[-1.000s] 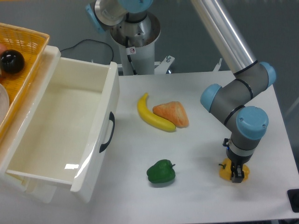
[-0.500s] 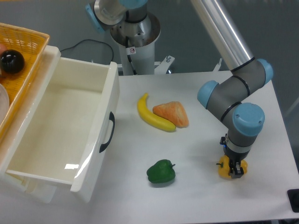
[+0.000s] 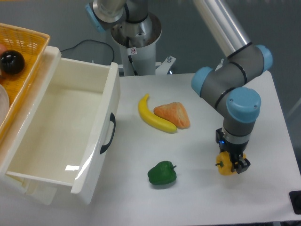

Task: Pick up the yellow pepper
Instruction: 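Lift the held yellow pepper up off the table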

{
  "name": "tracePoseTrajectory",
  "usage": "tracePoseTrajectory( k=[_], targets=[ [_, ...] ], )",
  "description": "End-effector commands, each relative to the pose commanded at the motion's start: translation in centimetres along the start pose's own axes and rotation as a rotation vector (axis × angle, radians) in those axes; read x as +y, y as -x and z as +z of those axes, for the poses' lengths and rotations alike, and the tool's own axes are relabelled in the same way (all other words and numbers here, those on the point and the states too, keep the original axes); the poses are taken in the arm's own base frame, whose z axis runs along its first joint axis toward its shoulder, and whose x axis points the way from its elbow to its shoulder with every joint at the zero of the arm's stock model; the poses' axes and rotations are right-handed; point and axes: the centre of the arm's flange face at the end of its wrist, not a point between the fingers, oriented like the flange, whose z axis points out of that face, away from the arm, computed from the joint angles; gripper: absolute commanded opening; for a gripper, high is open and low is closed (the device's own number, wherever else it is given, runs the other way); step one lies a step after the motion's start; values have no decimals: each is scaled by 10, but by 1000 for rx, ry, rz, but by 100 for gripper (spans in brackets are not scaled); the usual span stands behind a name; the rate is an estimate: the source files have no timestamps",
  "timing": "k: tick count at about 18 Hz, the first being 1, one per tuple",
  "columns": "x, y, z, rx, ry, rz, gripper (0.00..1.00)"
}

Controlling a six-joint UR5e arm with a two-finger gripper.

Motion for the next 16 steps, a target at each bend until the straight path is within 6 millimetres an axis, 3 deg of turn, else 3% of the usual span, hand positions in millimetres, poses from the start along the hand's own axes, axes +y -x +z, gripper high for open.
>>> tracePoseTrajectory(
  k=[9, 16],
  targets=[
    [3, -3, -6, 21, -13, -143, 57],
    [16, -4, -8, 75, 2, -172, 57]
  ],
)
